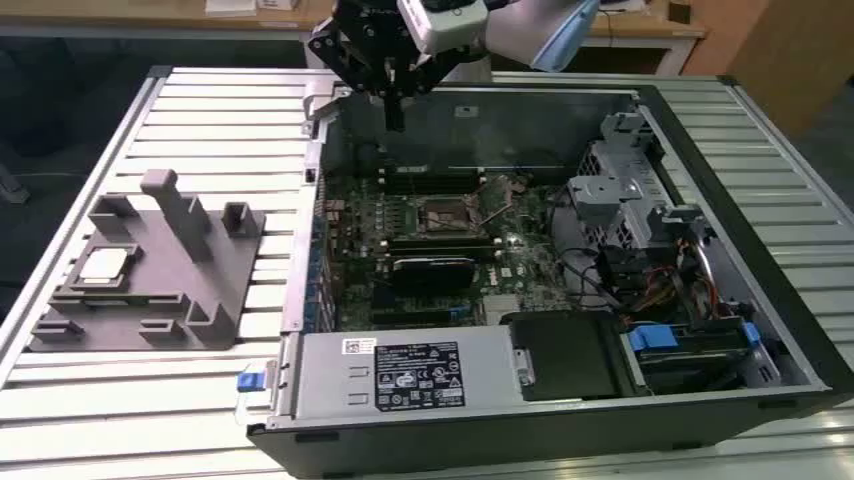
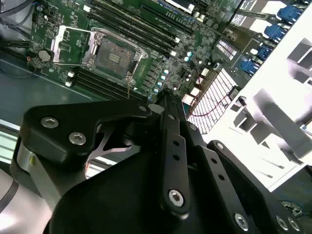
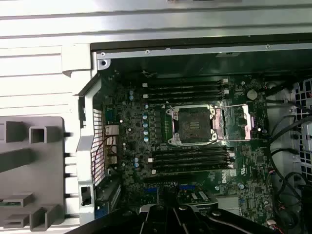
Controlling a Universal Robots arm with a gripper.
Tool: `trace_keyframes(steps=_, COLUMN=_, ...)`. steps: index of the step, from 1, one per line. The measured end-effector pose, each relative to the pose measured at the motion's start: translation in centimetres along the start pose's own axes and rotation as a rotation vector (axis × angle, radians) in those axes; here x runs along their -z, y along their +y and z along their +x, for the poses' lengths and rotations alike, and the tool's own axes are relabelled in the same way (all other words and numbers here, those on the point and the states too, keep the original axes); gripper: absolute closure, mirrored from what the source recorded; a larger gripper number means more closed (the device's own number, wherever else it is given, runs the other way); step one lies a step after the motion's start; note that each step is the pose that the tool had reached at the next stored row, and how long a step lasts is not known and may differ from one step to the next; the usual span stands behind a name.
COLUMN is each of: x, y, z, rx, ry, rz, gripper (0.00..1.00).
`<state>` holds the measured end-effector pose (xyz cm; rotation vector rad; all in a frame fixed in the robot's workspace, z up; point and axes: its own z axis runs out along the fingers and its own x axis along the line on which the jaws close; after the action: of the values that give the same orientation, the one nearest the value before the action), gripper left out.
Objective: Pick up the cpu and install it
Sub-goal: 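Reach for the cpu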
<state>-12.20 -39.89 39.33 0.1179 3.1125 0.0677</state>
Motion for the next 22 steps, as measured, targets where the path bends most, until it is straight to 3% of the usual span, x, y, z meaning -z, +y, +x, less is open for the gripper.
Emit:
trace_keyframes(steps=13, x=0.01, y=0.00, z=0.07, rx=0.000, ry=0.0001, rz=0.0002, gripper=0.89)
trace_keyframes(steps=22, x=0.03, y=-0.08, z=1.11, rx=0.000, ry=-0.0001, rz=0.0000, gripper=0.89)
